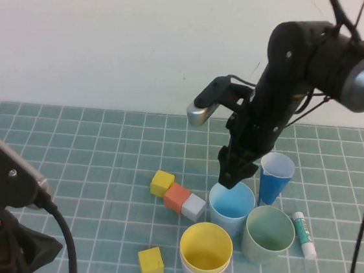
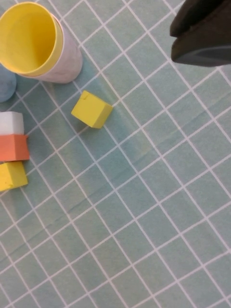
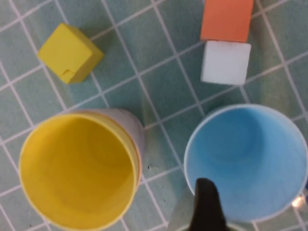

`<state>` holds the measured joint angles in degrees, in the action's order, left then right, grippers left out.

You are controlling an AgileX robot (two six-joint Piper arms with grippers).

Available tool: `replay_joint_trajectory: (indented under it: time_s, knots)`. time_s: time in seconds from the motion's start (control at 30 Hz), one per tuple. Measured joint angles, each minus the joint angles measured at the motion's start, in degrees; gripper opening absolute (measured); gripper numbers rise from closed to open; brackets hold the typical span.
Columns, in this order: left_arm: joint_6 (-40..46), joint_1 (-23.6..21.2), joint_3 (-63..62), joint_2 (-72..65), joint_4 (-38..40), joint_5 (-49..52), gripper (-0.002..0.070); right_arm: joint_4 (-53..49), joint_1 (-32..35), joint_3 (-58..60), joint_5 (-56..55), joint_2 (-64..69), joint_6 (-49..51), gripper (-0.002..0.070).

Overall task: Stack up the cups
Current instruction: Pick up the blue cup, then place the blue cup on the green cup

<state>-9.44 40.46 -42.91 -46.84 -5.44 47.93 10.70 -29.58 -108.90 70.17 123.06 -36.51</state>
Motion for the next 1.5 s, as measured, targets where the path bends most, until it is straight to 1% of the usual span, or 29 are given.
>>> replay_joint_trajectory:
  time_s: [0.3,0.6,0.77,0.8,0.87,0.9,1.0,1.07,1.1,1.17,1.37,1.5]
  knots:
    - [-0.08,0.0,0.0,0.0,-1.68,0.0,-0.0002,-1.34,-3.56,-1.36,-0.11,5.07,1.77,0.0452]
    - [-0.24,0.0,0.0,0.0,-2.85,0.0,-0.0001,-1.85,-3.82,-1.47,-0.11,8.84,4.64,0.0452]
    - [-1.27,0.0,0.0,0.0,-3.5,0.0,-0.0002,-2.18,-3.82,-1.47,-2.76,10.43,6.29,0.0449]
    - [-1.52,0.0,0.0,0.0,-3.5,0.0,-0.0001,-2.18,-3.82,-1.47,-3.29,10.94,6.55,0.044]
    - [-1.66,0.0,0.0,0.0,-3.59,0.0,-0.0002,-2.18,-3.82,-1.47,-3.7,11.63,6.65,0.0384]
    - [-1.73,0.0,0.0,0.0,-3.59,0.0,-0.0002,-2.18,-3.82,-1.47,-4.01,12.0,6.65,0.033]
    - [-2.31,0.0,0.0,0.0,-3.73,0.0,-0.0002,-2.18,-3.82,-1.47,-4.24,12.78,6.78,0.0126]
    - [-2.81,0.0,0.0,0.0,-3.87,0.0,-0.0001,-3.07,-3.82,-2.0,-4.81,12.78,7.03,0.0063]
    - [-2.95,0.0,0.0,0.0,-3.9,0.0,-0.0002,-3.19,-3.82,-2.77,-4.81,12.78,7.13,0.0045]
    - [-3.26,0.0,0.0,0.0,-4.11,0.0,-0.0002,-4.01,-3.7,-4.64,-3.83,12.91,7.12,0.0031]
    - [-3.4,0.0,0.0,0.0,-4.33,0.34,-0.0002,-4.37,-3.7,-14.31,-0.57,11.76,7.24,0.0028]
    - [-3.4,0.0,0.0,0.0,-4.58,0.84,-0.0001,-4.37,-3.83,-16.08,-0.15,5.8,7.24,0.0028]
